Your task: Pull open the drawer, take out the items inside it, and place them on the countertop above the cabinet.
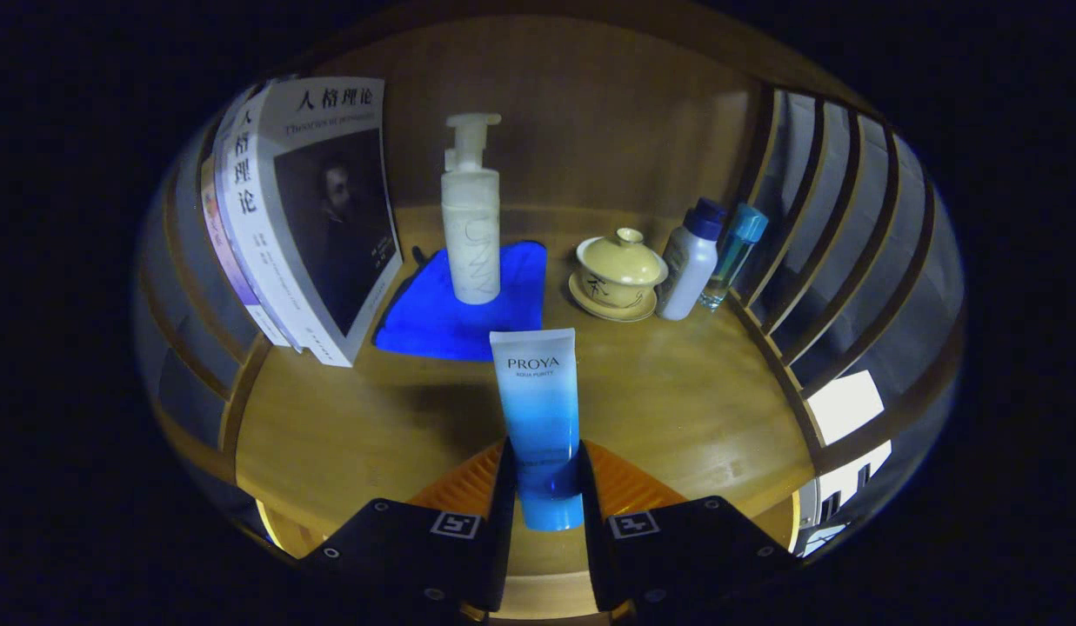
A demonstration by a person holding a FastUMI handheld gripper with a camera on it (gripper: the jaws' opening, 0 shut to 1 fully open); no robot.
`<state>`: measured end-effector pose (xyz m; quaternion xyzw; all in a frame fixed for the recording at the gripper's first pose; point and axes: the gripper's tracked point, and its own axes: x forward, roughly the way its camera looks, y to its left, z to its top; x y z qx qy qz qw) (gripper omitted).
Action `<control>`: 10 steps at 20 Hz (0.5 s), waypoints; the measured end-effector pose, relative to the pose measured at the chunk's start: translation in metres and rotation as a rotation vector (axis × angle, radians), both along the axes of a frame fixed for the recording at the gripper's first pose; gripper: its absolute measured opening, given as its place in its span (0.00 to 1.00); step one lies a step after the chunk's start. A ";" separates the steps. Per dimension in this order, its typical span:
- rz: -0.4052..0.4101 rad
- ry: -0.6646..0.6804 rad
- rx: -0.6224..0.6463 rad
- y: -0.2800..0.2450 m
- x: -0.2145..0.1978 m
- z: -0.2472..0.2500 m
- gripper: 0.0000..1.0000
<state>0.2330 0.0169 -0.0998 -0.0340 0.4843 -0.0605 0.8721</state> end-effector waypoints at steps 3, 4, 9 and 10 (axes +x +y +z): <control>0.025 0.038 -0.015 -0.003 -0.004 -0.013 0.41; 0.030 0.044 -0.009 -0.003 -0.005 -0.014 0.44; 0.051 -0.052 0.042 0.005 -0.002 0.014 0.82; 0.053 -0.080 0.046 0.005 -0.004 0.020 0.94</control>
